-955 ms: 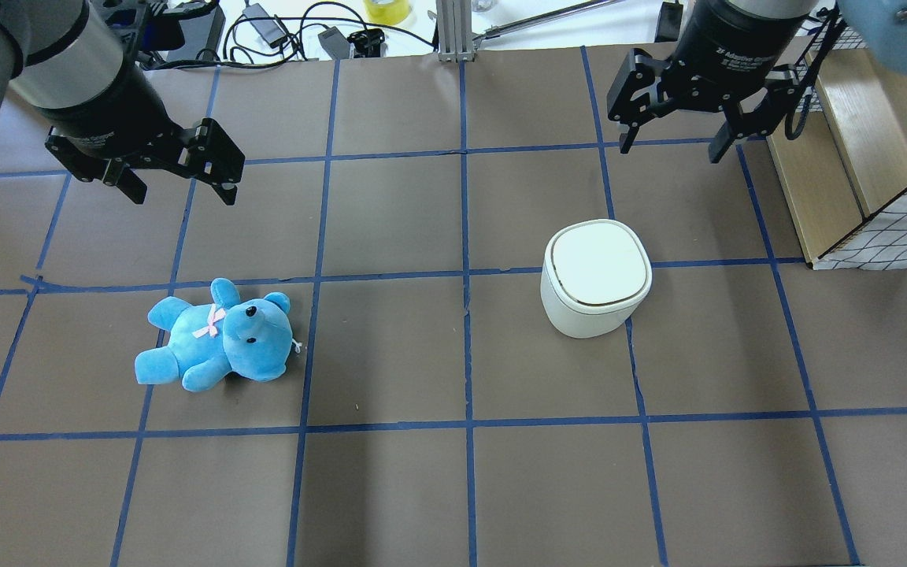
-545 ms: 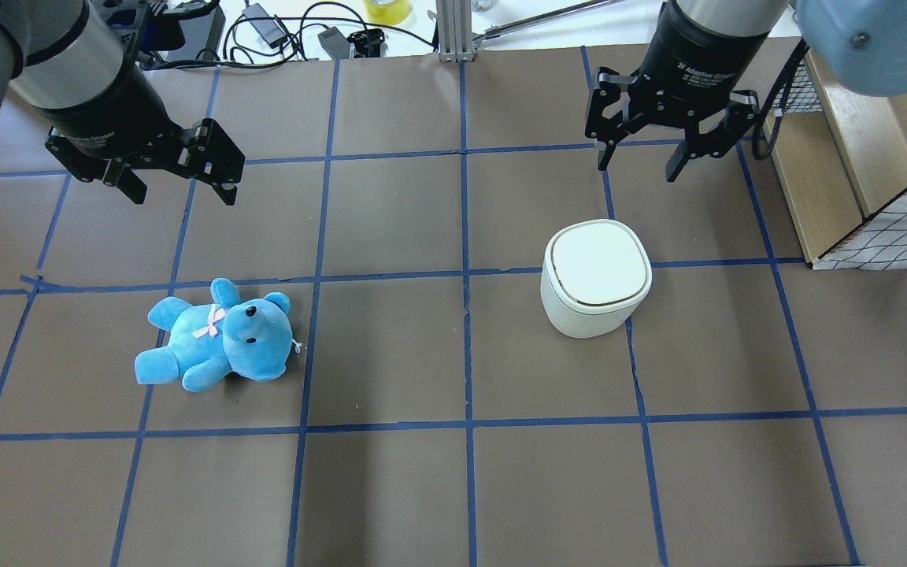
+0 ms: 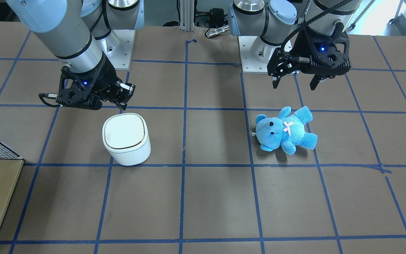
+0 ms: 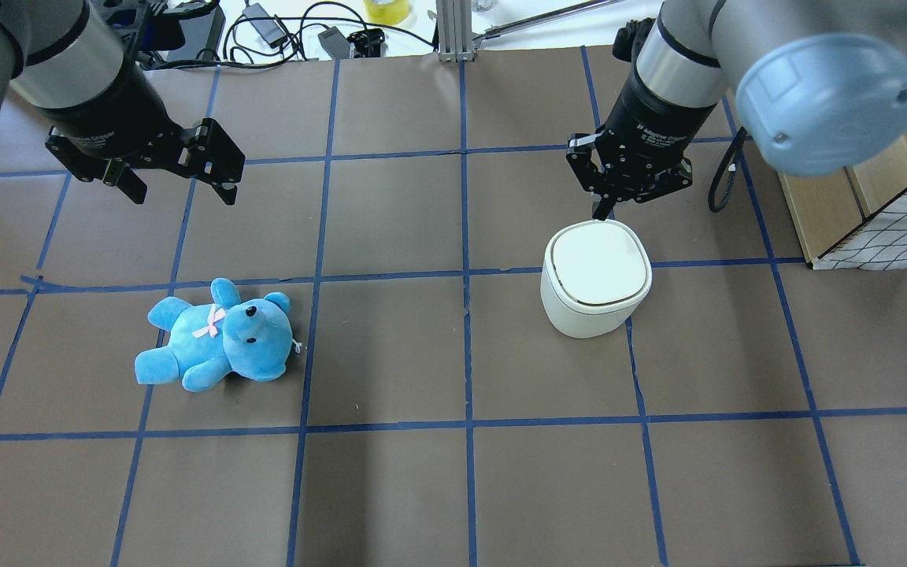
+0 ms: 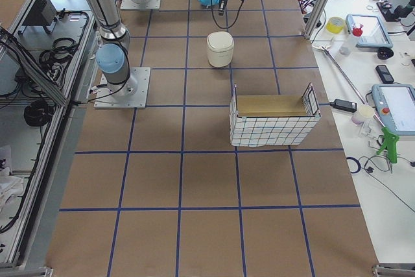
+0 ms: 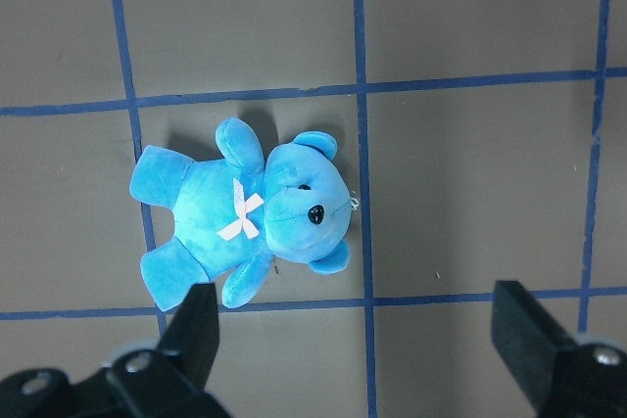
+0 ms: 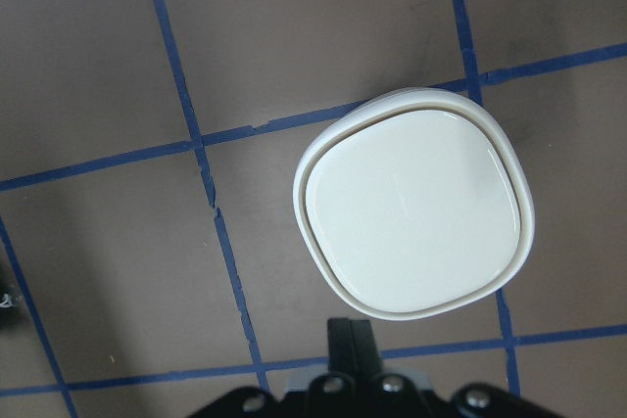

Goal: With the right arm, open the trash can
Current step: 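Move the right gripper down to the back edge of the white trash can lid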

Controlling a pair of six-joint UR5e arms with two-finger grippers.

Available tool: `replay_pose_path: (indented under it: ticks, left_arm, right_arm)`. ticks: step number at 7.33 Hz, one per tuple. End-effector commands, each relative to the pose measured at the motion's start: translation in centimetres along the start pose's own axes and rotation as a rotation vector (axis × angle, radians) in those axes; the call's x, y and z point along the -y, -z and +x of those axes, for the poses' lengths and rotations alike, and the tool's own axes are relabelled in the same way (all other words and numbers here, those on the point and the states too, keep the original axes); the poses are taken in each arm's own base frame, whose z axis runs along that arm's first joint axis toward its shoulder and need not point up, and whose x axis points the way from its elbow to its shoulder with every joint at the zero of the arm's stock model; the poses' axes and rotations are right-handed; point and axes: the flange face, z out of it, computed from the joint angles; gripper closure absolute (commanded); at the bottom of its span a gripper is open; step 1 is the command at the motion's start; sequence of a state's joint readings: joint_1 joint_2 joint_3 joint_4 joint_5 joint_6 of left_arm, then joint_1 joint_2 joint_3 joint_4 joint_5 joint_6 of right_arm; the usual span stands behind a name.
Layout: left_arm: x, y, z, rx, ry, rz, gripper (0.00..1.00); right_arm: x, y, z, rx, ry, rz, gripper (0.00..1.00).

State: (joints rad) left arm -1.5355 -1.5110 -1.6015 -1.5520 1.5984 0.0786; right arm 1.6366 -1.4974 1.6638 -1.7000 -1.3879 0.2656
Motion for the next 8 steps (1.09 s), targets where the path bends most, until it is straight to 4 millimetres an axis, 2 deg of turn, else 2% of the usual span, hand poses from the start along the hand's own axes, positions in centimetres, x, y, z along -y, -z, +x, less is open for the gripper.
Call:
replay_pose_path:
  ticks: [1, 5, 7, 8]
  left_arm:
    - [0.0, 0.0, 0.0, 0.000, 0.000, 0.000, 0.00]
    - [0.0, 0.0, 0.0, 0.000, 0.000, 0.000, 0.00]
    - [0.0, 0.0, 0.0, 0.000, 0.000, 0.000, 0.00]
    - [0.0, 0.0, 0.0, 0.000, 0.000, 0.000, 0.00]
  right_arm:
    - [-0.1, -2.9, 0.9, -0.008, 0.006, 0.017, 1.00]
    - [1.1, -3.8, 2.4, -0.098, -0.017, 0.058, 1.00]
    - [2.2, -6.4, 3.0, -0.124, -0.041, 0.095, 1.00]
    - [2.1, -6.8, 3.1, -0.123, -0.049, 0.094, 1.00]
